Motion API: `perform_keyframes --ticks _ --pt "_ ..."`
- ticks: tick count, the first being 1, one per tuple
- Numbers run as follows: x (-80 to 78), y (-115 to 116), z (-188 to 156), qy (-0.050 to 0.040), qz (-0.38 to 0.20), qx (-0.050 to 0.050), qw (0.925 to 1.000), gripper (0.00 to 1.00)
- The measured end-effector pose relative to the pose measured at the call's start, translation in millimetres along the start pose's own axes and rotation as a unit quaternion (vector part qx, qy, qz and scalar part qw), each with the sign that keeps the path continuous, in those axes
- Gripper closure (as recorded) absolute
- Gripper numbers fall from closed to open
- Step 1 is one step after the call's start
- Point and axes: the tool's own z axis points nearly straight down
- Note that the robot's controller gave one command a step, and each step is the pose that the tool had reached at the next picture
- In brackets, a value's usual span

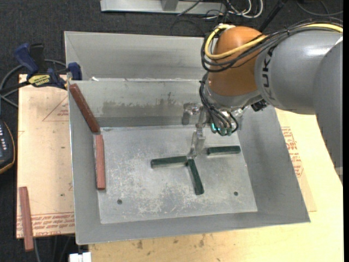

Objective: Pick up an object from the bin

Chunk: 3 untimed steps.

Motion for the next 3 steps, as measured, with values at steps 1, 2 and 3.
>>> perform_keyframes --ticks 1,2,3 --pt "38.1 9.5 81.5 0.0003 -0.049 0.000 0.9988 0.00" --pt "34.5 9.3 76.0 -0.0042 -0.049 0.000 0.9988 1.00" --pt "30.5 8.1 -72.0 -0.0092 -0.056 0.001 0.9984 1.00"
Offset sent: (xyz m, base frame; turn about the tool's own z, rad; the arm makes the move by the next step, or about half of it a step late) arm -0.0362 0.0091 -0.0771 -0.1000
